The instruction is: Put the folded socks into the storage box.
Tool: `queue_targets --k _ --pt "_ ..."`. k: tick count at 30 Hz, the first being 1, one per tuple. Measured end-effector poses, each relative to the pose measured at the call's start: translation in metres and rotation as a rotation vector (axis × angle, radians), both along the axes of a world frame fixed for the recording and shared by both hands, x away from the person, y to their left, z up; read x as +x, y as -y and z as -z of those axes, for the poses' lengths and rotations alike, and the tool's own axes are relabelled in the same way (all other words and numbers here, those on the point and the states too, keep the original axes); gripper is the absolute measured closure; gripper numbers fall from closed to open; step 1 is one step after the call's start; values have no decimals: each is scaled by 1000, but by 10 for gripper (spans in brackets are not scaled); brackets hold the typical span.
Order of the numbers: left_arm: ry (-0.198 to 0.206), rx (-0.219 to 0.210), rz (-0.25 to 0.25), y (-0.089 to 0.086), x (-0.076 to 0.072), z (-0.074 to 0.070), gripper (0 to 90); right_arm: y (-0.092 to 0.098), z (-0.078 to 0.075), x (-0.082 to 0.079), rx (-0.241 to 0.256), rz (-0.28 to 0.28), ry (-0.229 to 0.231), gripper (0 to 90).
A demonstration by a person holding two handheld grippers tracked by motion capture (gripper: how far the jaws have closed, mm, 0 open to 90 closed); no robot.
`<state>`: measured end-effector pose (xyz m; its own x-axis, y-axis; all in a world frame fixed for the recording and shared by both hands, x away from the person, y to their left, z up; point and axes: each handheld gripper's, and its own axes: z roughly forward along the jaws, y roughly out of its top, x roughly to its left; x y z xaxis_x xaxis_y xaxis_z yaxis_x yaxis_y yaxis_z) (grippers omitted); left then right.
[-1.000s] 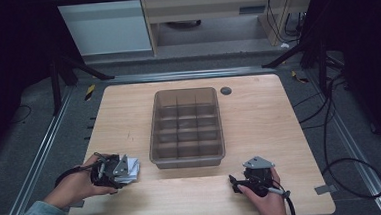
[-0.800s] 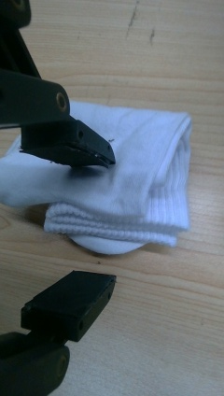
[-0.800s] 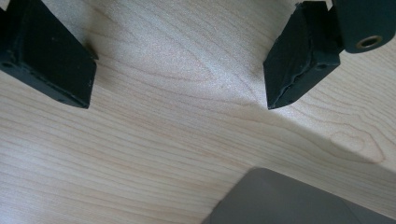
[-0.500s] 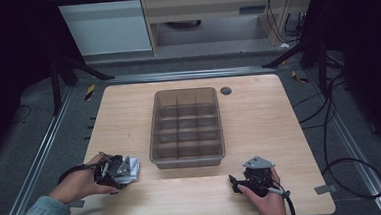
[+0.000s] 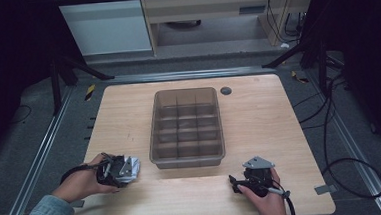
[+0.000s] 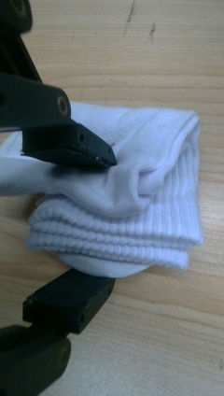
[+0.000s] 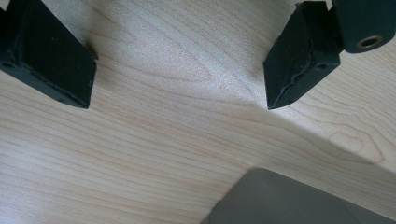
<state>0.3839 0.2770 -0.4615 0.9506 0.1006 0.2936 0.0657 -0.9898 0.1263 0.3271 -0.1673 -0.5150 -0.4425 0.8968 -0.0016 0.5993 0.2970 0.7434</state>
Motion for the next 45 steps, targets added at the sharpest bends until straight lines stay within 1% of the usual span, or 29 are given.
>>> queue_targets --k 2,3,4,5,8,10,12,14,15,19,22,26,27,28,30,32,33,36,40,41,45 --pt "-5 -2 -8 -1 2 -2 459 0 0 0 0 -1 0 96" --pt "-9 -13 -14 -1 2 -2 485 0 0 0 0 0 0 96" --pt "-15 -7 -10 -2 4 -4 504 0 0 0 1 0 -1 96" --pt "-24 -17 -20 -2 5 -6 529 0 0 0 0 0 0 96" --pt "-64 -31 -40 -3 11 -10 613 0 0 0 0 0 0 95" --pt "-92 -38 -53 -4 15 -12 641 0 0 0 1 -1 0 96" --pt "-113 -39 -54 -4 18 -13 657 0 0 0 0 -1 0 96" --pt "-119 -40 -52 -4 19 -14 666 0 0 0 1 -2 0 95" --pt "-133 -47 -49 -5 22 -15 670 0 0 0 1 -2 0 96" --pt "-139 -53 -38 -6 23 -21 677 0 0 0 2 -1 -1 96" --pt "-130 -66 -35 -9 23 -29 679 0 0 0 2 -2 -1 96" --pt "-121 -81 -41 -15 24 -39 679 0 0 0 2 -3 -1 95" --pt "-121 -85 -45 -16 24 -41 679 0 0 0 2 -3 -1 95" --pt "-124 -102 -51 -18 24 -43 679 0 0 0 1 -2 -1 96" --pt "-130 -107 -53 -20 25 -47 679 0 0 0 1 -3 0 96" --pt "-131 -101 -52 -21 26 -51 678 0 0 0 2 -3 -1 96" --pt "-134 -107 -57 -21 26 -53 679 0 0 0 2 -3 -2 95" --pt "-135 -103 -48 -21 28 -63 678 -1 0 0 2 -4 -2 96" --pt "-126 -114 -43 -18 29 -76 678 -1 0 0 3 -5 -2 96" --pt "-123 -107 -39 -17 30 -80 678 -1 0 0 3 -5 -2 95" --pt "-112 -102 -30 -11 33 -91 678 -1 0 0 3 -6 -2 96"
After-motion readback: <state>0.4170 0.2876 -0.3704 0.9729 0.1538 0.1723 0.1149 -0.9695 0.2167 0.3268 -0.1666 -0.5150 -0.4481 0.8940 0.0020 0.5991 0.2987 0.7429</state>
